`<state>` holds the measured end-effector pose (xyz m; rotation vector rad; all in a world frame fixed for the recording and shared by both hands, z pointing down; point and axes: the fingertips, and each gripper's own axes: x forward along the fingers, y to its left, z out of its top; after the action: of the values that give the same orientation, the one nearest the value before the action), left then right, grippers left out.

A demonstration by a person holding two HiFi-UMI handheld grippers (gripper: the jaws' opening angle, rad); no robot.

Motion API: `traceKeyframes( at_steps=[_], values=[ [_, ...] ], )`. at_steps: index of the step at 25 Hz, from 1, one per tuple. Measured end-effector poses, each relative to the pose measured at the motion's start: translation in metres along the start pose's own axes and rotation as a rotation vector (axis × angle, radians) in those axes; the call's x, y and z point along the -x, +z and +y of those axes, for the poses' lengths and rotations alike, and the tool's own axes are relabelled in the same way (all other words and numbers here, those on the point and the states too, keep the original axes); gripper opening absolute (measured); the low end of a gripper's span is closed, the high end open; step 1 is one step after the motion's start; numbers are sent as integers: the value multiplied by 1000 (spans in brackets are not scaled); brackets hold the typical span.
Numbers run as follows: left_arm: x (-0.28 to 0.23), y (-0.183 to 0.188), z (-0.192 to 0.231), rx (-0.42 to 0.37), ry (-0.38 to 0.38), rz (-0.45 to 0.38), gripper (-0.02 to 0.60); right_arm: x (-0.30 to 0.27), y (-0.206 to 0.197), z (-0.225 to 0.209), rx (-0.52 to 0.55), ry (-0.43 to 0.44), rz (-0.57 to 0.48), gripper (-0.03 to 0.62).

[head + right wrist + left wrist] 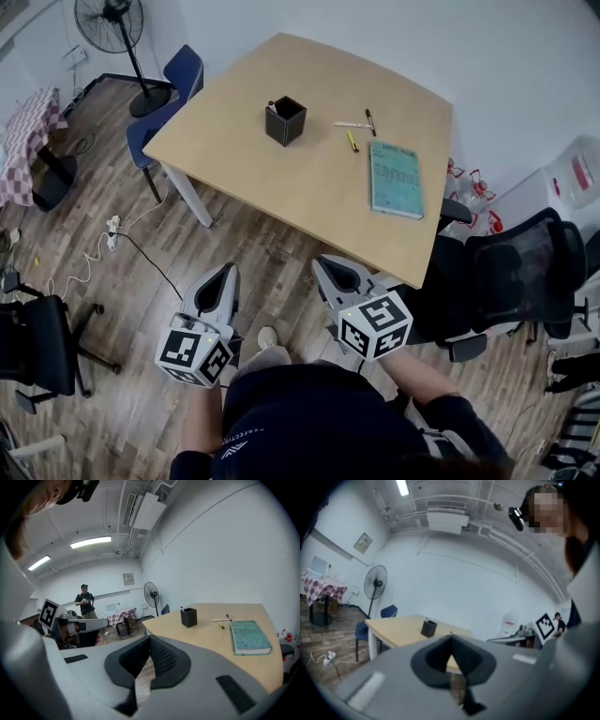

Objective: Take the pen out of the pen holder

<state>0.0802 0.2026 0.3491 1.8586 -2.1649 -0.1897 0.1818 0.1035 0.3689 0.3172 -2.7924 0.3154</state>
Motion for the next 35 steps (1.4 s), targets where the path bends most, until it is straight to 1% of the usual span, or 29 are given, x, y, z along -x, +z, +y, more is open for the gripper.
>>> traceKeyframes(
  at_steps=[6,10,11,13,17,20,22,24,27,31,35],
  values=[
    [-16,5,44,-67,-22,77,3,-58,12,7,-13,-4,10,-3],
    [-25,11,66,-78,-35,85,3,-84,26,1,-25,-27,-21,-1],
    [-28,12,69,-75,-35,84,3,-89,29,-1,-19,-31,-26,15],
    [-33,13,75,-66,-36,84,3,-97,33,-4,-1,-36,-26,69],
    [-50,17,89,-54,-31,82,3,-116,42,-16,16,-41,-31,69],
    [-62,18,102,-75,-15,88,3,-136,47,-29,14,-49,-31,77],
    [-70,20,116,-86,-4,89,3,-152,52,-36,19,-50,-32,94],
    [-83,23,131,-75,4,85,3,-169,60,-45,35,-51,-37,112],
    [-111,30,149,-56,0,85,3,-196,72,-64,52,-59,-39,118],
    [-151,38,169,-60,-15,116,3,-231,88,-84,84,-72,-28,124],
    [-187,47,188,-49,-28,135,3,-262,100,-108,103,-97,-9,127]
  ],
)
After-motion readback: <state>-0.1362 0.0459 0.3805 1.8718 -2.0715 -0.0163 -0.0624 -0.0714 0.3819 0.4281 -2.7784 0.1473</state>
